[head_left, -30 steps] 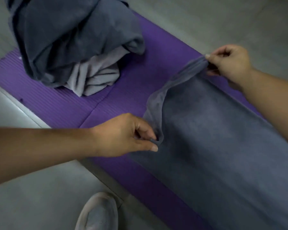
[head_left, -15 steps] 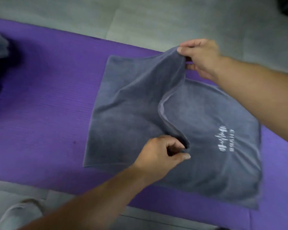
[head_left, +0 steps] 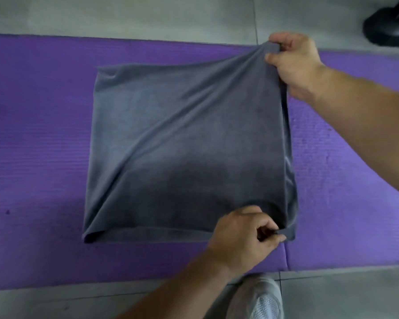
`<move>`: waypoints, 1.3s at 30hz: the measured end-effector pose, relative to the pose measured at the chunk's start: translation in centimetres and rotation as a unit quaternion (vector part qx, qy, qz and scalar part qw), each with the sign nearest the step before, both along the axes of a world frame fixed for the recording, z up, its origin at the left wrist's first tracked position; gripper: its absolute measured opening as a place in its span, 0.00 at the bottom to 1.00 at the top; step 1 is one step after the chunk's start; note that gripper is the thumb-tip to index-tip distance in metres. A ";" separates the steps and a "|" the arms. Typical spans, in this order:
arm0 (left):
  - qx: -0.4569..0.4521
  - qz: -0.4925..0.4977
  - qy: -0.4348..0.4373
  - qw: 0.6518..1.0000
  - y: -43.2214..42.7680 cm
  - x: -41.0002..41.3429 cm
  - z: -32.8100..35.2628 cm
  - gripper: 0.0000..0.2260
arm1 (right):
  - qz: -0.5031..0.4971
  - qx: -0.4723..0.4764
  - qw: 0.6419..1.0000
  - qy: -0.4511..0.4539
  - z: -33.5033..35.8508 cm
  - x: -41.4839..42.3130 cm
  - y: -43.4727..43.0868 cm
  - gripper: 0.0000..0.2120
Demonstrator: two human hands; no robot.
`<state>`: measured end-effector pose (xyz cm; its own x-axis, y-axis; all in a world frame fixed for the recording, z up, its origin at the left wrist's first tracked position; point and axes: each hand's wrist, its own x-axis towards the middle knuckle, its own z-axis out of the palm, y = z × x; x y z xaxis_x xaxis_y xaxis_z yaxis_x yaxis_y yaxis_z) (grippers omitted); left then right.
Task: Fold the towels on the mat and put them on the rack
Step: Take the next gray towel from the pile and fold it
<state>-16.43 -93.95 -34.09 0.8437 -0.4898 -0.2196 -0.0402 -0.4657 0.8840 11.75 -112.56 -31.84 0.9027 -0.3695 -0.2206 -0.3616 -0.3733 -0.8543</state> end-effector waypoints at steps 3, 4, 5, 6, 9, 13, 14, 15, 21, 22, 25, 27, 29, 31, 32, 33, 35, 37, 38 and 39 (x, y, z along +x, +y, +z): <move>0.029 -0.021 0.019 0.999 -3.3 -0.6 -0.5 0.10 | 0.043 -0.050 0.997 0.030 -0.7 -1.3 -2.6 0.21; 0.040 -0.024 0.028 0.999 -4.3 -0.8 -0.8 0.10 | 0.061 -0.075 0.995 0.040 -1.2 -1.7 -3.2 0.19; 0.050 -0.028 0.035 0.998 -5.2 -1.1 -1.0 0.10 | 0.076 -0.098 0.991 0.047 -1.8 -2.0 -3.7 0.17; 0.061 -0.032 0.039 0.997 -6.0 -1.3 -1.1 0.10 | 0.080 -0.119 0.988 0.052 -2.2 -2.2 -4.1 0.15; 0.094 -0.035 0.036 0.994 -7.8 -1.9 -1.5 0.10 | 0.077 -0.160 0.982 0.061 -3.7 -2.6 -5.1 0.17; 0.153 -0.054 0.049 0.986 -8.5 -2.0 -1.8 0.16 | 0.125 -0.202 0.966 0.098 -4.3 -3.3 -5.9 0.19; 0.153 -0.055 0.063 0.985 -8.4 -1.7 -1.6 0.19 | 0.139 -0.222 0.960 0.098 -4.3 -3.3 -5.8 0.19; 0.147 -0.047 0.075 0.985 -8.1 -1.3 -1.5 0.20 | 0.146 -0.243 0.954 0.092 -4.4 -3.4 -5.8 0.20; 0.176 0.130 -0.012 0.976 -1.8 4.8 -2.1 0.08 | 0.204 -0.382 0.901 -0.019 -4.5 -4.8 -2.5 0.18; 0.194 0.162 -0.017 0.967 -0.1 5.9 -2.3 0.07 | 0.235 -0.367 0.899 -0.043 -4.6 -4.8 -1.2 0.17; 0.257 0.236 -0.031 0.937 6.5 8.9 -2.6 0.08 | 0.327 -0.293 0.895 -0.071 -5.0 -3.5 3.8 0.17; 0.311 0.295 -0.006 0.904 11.7 9.9 -2.5 0.13 | 0.369 -0.242 0.895 -0.070 -4.6 -2.3 7.9 0.17; 0.354 0.335 0.043 0.872 16.5 9.8 -2.0 0.17 | 0.406 -0.210 0.886 -0.075 -4.3 -0.7 12.1 0.17; 0.378 0.357 0.097 0.849 19.8 8.9 -1.4 0.21 | 0.442 -0.194 0.873 -0.072 -3.9 1.0 16.4 0.16; 0.381 0.366 0.123 0.840 21.0 8.2 -1.1 0.22 | 0.457 -0.192 0.866 -0.066 -3.7 1.7 18.6 0.16; 0.381 0.375 0.149 0.832 21.9 7.6 -0.9 0.24 | 0.467 -0.193 0.861 -0.058 -3.6 2.5 20.5 0.16; 0.373 0.389 0.197 0.819 23.0 6.2 -0.6 0.25 | 0.482 -0.199 0.852 -0.046 -3.4 3.7 24.0 0.18; 0.361 0.394 0.233 0.813 23.9 4.6 -0.8 0.23 | 0.490 -0.220 0.843 -0.030 -3.3 5.1 26.7 0.22; 0.354 0.393 0.248 0.812 24.2 3.9 -1.0 0.21 | 0.483 -0.236 0.843 -0.015 -3.4 5.8 27.7 0.22; 0.346 0.391 0.264 0.811 24.4 3.2 -1.1 0.19 | 0.470 -0.252 0.846 -0.001 -3.4 6.4 28.4 0.21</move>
<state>-13.27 -69.51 -35.19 0.5354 0.5445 -0.6456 0.8059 -0.5580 0.1977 18.15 -84.18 -35.20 0.8503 0.4646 -0.2474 0.2981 -0.8125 -0.5010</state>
